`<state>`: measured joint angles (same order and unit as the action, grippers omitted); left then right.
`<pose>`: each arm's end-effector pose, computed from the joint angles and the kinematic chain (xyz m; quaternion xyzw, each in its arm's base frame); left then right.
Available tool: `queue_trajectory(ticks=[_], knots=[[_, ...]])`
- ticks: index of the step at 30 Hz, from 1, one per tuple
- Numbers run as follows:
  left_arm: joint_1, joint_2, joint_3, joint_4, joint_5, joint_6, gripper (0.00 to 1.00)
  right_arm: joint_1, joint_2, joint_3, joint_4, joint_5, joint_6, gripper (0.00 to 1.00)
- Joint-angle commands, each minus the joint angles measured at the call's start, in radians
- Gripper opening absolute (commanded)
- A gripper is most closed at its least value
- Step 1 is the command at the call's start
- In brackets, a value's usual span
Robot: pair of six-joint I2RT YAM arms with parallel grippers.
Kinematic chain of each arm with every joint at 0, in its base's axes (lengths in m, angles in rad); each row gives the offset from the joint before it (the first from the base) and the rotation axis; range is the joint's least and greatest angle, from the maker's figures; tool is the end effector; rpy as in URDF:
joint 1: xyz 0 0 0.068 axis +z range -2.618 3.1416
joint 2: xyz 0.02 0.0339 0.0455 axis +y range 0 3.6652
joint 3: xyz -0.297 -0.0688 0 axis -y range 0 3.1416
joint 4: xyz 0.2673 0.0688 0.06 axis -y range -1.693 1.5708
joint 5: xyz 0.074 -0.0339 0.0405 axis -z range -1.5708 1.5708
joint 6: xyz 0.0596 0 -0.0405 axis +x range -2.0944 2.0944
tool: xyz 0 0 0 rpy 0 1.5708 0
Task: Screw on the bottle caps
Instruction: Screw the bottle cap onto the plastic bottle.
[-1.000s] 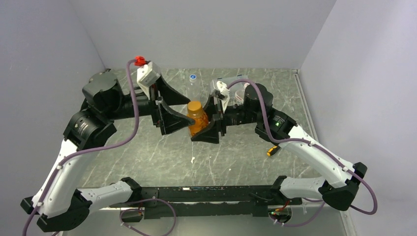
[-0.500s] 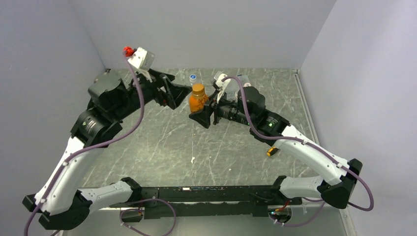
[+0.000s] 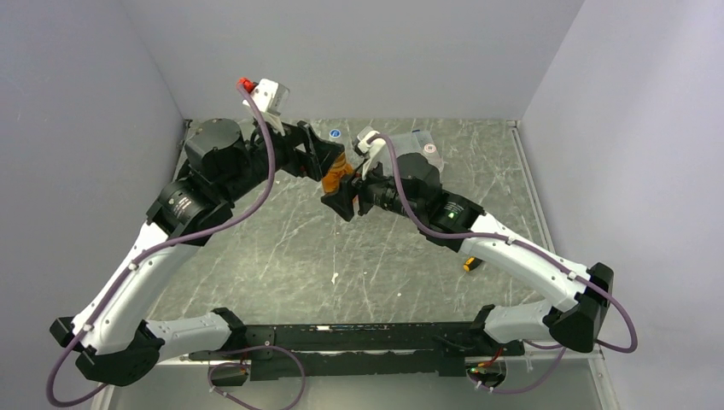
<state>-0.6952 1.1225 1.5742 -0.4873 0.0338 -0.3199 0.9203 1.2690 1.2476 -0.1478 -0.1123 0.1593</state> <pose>0.1823 -0.1547 0.5471 0.1457 0.7047 -0.3481 0.6009 0.1955 0.2679 0.4289 -0.3170 0.6951 0.3677 0.5302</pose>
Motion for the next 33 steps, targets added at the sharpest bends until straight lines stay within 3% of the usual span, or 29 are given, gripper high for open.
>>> queue_trajectory(ticks=[1, 18, 27, 33], knots=[[-0.023, 0.015, 0.000, 0.033, -0.078, -0.007, 0.89, 0.009, -0.003, 0.025, 0.075, 0.042, -0.014, 0.14], [-0.136, 0.074, -0.008, 0.038, -0.238, 0.008, 0.78, 0.016, 0.010, 0.043, 0.067, 0.051, -0.014, 0.14], [-0.139, 0.075, -0.025, 0.044, -0.235, -0.007, 0.54, 0.015, 0.001, 0.041, 0.069, 0.036, -0.007, 0.13], [-0.139, 0.071, -0.033, 0.031, -0.190, -0.001, 0.32, 0.004, -0.013, 0.046, 0.062, -0.028, -0.009, 0.12]])
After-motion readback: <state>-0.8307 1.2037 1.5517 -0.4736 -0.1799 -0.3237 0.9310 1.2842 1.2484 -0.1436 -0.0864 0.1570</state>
